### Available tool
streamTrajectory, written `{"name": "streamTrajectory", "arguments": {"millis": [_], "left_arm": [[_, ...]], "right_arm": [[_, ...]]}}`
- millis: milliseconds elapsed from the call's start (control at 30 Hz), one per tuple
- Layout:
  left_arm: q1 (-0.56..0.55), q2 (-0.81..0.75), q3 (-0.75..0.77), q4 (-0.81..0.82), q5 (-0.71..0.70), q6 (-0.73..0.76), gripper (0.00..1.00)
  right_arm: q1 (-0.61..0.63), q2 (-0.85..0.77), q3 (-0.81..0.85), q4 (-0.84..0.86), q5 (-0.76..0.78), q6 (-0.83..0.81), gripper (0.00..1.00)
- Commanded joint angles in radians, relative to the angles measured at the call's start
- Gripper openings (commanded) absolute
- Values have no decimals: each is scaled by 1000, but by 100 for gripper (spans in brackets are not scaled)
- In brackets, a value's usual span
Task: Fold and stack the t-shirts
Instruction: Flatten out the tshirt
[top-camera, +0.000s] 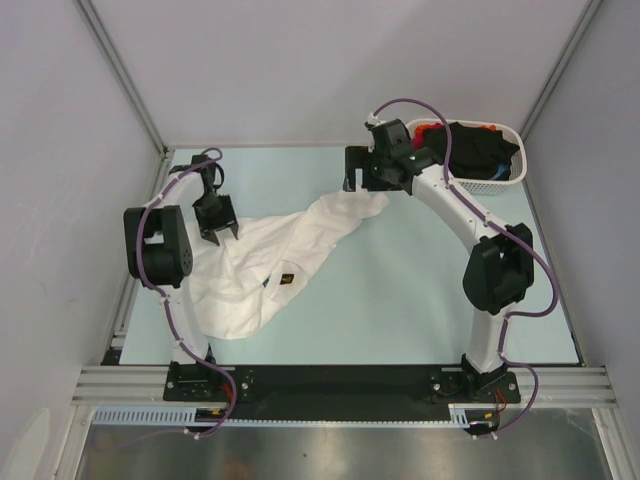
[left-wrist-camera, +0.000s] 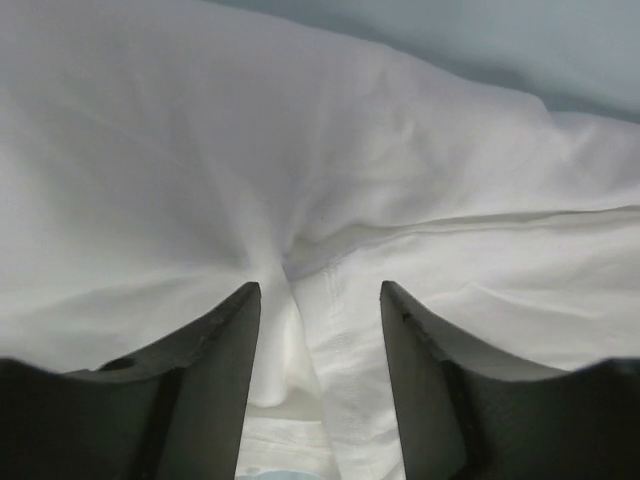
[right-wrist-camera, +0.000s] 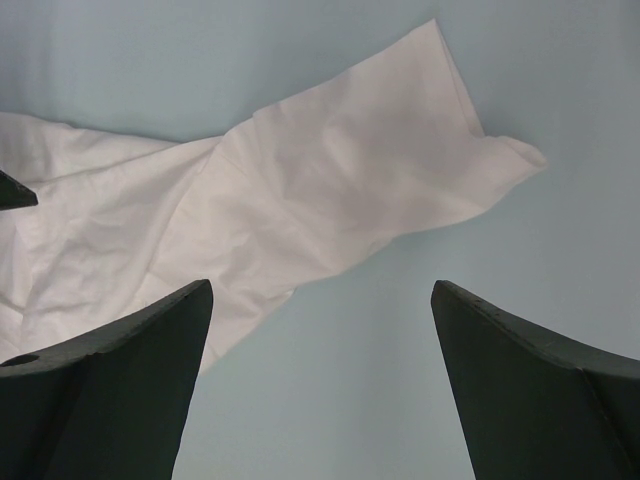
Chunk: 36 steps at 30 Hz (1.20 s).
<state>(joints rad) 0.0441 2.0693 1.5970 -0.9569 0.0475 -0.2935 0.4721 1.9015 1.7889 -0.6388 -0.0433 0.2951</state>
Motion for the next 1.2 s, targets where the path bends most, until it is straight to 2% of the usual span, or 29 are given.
{"name": "streamTrajectory", "arguments": {"millis": [0, 133, 167, 200, 233, 367, 533, 567, 600, 800, 1067, 1167], "left_arm": [[-3, -54, 3, -14, 0, 11, 48], [-4, -38, 1, -3, 11, 10, 27], [-3, -32, 3, -3, 14, 11, 27], [-4, -23, 6, -6, 17, 13, 37], [-3, -21, 4, -5, 15, 11, 39], [-3, -28, -3, 3, 8, 11, 33], [-4, -3, -6, 9, 2, 13, 13], [-4, -3, -12, 12, -1, 13, 4], [-3, 0, -15, 14, -3, 13, 0], [-3, -80, -6, 23, -46, 2, 0], [-3, -408, 37, 90, -165, -119, 0], [-3, -448, 57, 130, -233, -136, 0]], "right_arm": [[5, 4, 50, 2, -7, -5, 97], [7, 2, 47, 2, -9, -5, 97], [7, 4, 47, 2, -9, -7, 97], [8, 2, 47, 2, -10, -8, 97], [7, 1, 47, 2, -9, -10, 97], [8, -1, 47, 2, -7, -11, 97], [7, -7, 40, 5, -4, -10, 97], [7, -9, 37, 4, -3, -10, 97], [5, -10, 35, 4, 0, -13, 97], [7, -22, 24, 8, 6, -11, 97], [8, -32, 3, 7, 6, -8, 97], [8, -33, 6, 5, 6, -11, 97]]}}
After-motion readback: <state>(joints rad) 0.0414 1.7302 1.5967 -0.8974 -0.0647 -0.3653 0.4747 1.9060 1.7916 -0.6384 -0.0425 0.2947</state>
